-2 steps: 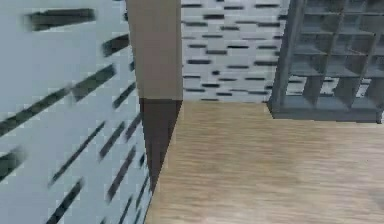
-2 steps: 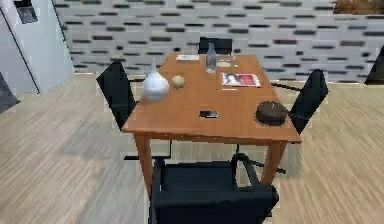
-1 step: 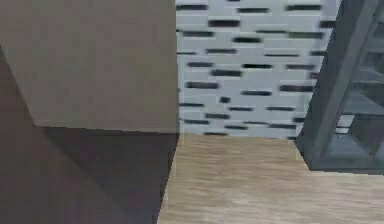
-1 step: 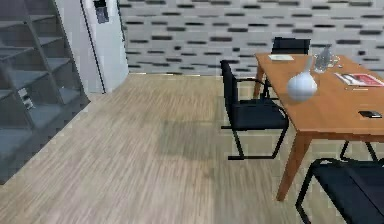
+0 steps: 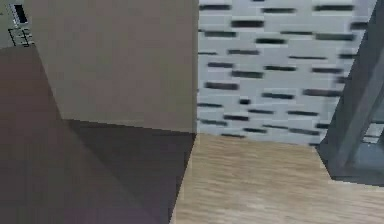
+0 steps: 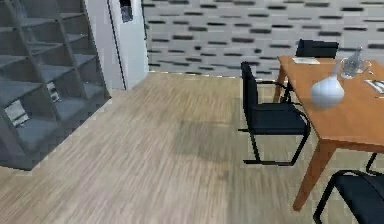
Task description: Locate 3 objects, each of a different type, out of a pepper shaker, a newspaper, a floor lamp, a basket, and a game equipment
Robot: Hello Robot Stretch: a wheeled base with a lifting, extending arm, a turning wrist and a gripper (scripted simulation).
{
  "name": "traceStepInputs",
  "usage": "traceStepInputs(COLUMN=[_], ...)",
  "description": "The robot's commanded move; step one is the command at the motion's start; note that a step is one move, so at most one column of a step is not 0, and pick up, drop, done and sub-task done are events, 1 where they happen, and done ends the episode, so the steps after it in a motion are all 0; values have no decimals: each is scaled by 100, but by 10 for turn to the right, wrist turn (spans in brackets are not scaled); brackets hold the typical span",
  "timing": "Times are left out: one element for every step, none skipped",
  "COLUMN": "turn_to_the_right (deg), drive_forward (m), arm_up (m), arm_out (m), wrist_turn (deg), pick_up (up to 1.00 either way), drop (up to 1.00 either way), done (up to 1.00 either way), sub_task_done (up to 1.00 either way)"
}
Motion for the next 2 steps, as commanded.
traceStepInputs(turn_to_the_right=[0,-210], drive_forward=[20,0], arm_up=[0,0], arm_out=[0,0], wrist_turn=[0,0], pick_up=[0,0], drop=[0,0], done=[0,0], sub_task_done=[0,0])
